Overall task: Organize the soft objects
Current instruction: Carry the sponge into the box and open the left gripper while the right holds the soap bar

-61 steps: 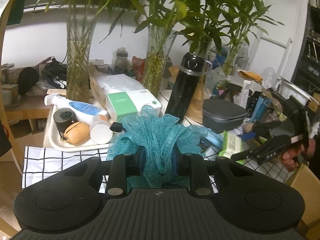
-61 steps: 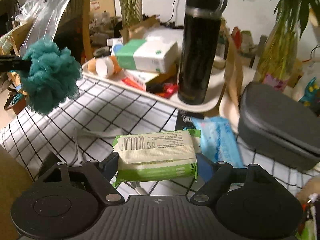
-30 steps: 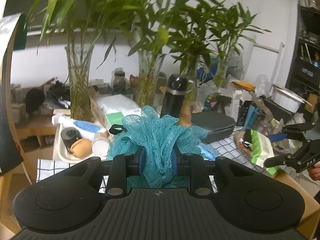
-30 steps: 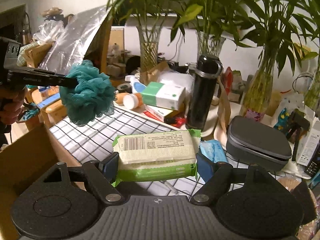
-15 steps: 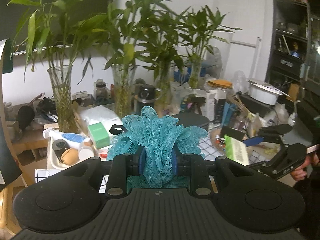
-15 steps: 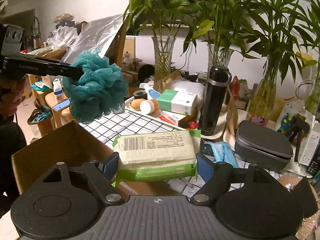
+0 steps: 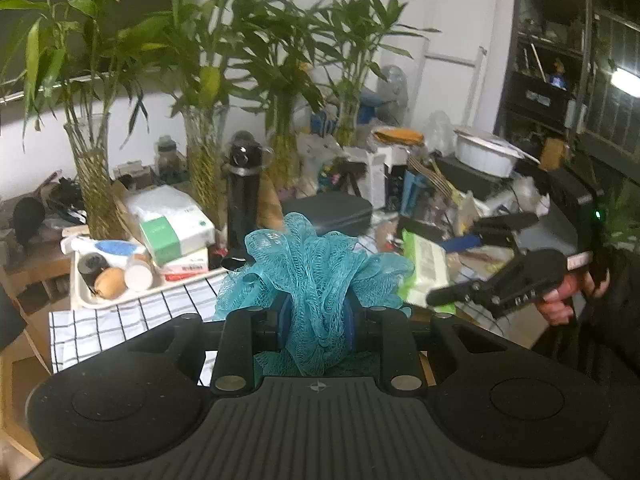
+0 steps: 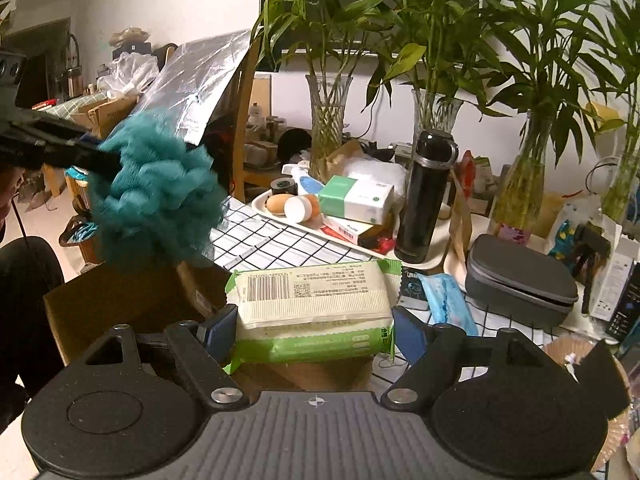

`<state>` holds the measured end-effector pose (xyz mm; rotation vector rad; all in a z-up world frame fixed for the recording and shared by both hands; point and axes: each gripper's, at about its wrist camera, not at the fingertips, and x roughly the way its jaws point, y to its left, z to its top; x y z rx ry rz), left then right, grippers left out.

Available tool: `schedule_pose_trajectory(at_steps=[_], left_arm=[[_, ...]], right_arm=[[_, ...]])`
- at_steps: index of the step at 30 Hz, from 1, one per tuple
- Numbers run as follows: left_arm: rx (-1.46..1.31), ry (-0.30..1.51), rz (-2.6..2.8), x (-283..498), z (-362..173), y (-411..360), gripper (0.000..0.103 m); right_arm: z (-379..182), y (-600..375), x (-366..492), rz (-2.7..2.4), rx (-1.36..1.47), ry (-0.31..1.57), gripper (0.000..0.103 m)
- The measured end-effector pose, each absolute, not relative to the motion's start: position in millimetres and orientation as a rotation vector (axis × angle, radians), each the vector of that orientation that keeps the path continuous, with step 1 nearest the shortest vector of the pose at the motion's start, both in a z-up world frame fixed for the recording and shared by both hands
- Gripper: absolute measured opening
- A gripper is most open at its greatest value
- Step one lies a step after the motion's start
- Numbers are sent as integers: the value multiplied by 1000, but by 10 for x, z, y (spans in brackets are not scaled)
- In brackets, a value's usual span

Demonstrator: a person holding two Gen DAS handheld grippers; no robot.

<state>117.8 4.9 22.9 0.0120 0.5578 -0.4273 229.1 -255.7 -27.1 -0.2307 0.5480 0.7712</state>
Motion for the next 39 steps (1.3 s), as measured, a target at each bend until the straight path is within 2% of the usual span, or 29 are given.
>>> schedule_pose_trajectory(at_steps=[4, 6, 8, 11, 29, 30, 32, 34, 39], left_arm=[[14, 602, -449, 1158, 143, -8, 28], [20, 640, -470, 1166, 75, -41, 37], [37, 662, -474, 1153, 10, -86, 52], [40, 668, -456, 1098, -23, -87, 62], [-4, 672, -372, 771, -75, 116, 62], [-11, 671, -366, 766, -74, 138, 62], [-16, 671, -354, 757, -73, 160, 62], [-16, 670, -341, 732, -82, 180, 62], [-20, 678, -309, 729, -109, 225, 62]], right_arm=[[-250, -2550, 2235, 773, -238, 541, 82], [-252, -2546, 2214, 772, -242, 541, 82], [-245, -2550, 2199, 771, -244, 538, 82], [-233, -2574, 2176, 772, -238, 536, 82], [-220, -2601, 1960, 932, -267, 528, 83], [-227, -2589, 1951, 952, -274, 537, 84], [-244, -2559, 1921, 988, -293, 548, 97], [-235, -2537, 1875, 999, -311, 530, 101], [-246, -2528, 1893, 978, -311, 545, 103]])
